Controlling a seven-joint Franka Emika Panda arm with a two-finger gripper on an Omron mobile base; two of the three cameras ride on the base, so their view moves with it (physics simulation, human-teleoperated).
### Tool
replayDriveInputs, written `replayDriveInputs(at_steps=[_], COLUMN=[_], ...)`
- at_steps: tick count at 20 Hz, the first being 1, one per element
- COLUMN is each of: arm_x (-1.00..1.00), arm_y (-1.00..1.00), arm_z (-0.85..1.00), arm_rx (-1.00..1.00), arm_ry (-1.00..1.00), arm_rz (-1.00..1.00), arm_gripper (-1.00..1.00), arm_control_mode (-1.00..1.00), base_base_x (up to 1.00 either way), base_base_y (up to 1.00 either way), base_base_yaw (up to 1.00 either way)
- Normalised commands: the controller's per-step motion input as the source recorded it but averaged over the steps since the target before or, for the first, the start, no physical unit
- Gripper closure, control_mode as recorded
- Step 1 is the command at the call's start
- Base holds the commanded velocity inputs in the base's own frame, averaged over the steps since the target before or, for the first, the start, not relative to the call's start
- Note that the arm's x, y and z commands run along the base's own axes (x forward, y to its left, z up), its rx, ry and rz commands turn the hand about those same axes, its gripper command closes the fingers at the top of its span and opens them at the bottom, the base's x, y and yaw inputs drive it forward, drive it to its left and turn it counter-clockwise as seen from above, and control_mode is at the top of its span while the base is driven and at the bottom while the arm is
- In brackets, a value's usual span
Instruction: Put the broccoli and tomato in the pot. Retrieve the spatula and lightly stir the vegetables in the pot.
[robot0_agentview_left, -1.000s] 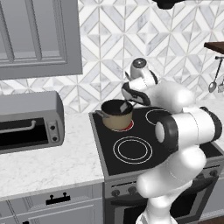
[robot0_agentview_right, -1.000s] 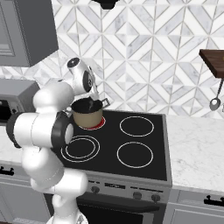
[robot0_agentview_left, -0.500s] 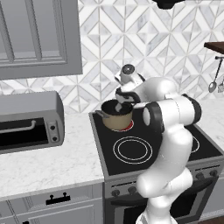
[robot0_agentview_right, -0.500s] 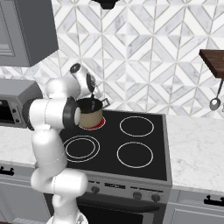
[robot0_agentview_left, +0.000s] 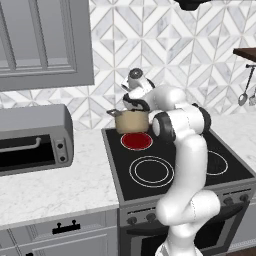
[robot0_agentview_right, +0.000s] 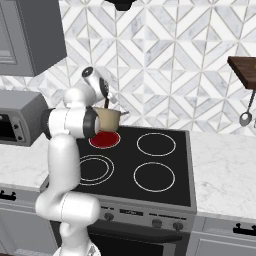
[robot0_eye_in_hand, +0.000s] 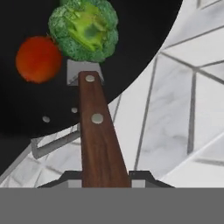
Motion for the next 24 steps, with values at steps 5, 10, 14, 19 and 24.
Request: replayDriveInputs(at_steps=[5, 10, 14, 19, 24], arm_x=[-0.45, -0.53, -0.08, -0.61, -0.11], arm_y=[0.02, -0.02, 0.00, 0.00, 0.00], arm_z=[0.02, -0.05, -0.26, 0.45, 0.73], arm_rx=[-0.03, -0.14, -0.15, -0.04, 0.00], arm_ry=[0.00, 0.00, 0.01, -0.11, -0.10], arm_rz=[0.11, 0.09, 0.10, 0.11, 0.08], arm_gripper=[1.00, 1.00, 1.00, 1.00, 1.00], arm_control_mode=[-1.00, -1.00, -1.00, -1.00, -1.00], base_base_x=[0.00, 0.00, 0.00, 0.00, 0.00], base_base_y=[0.00, 0.00, 0.00, 0.00, 0.00], base_base_yaw=[0.00, 0.00, 0.00, 0.00, 0.00])
